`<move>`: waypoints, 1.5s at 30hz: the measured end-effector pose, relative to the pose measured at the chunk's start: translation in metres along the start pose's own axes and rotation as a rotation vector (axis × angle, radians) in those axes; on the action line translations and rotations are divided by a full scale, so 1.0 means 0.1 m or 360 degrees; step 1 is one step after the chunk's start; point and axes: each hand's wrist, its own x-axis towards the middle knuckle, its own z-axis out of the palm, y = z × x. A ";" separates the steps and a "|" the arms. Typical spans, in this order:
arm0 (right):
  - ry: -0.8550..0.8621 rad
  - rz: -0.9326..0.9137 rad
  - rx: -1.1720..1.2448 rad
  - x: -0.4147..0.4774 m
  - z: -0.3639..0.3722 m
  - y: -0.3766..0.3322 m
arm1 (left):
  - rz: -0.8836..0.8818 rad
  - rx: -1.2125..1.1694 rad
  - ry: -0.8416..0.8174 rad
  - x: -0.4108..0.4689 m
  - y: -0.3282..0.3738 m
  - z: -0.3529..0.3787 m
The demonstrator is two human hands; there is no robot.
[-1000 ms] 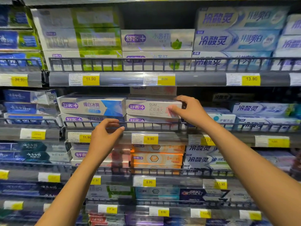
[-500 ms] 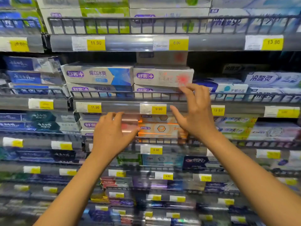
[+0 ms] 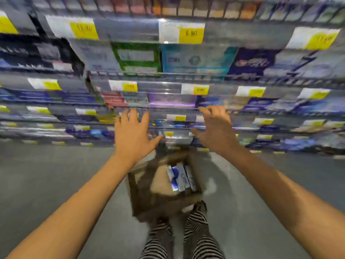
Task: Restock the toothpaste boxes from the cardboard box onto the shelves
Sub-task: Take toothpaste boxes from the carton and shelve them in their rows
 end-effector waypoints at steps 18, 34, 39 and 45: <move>-0.1174 0.0274 0.0241 -1.17 5.80 1.42 | -0.0078 -0.0050 -0.0866 -0.78 0.27 6.38; -0.1228 0.0307 0.0409 -0.90 7.16 1.41 | -0.0634 -0.1265 -0.0827 -0.69 0.33 7.58; -0.1240 0.0320 0.0465 -0.88 7.14 1.46 | -0.0806 -0.1784 -0.0682 -0.77 0.29 7.51; -0.1381 0.0690 0.0841 -0.70 6.59 1.47 | -0.0969 -0.1971 -0.0759 -0.83 -0.04 6.99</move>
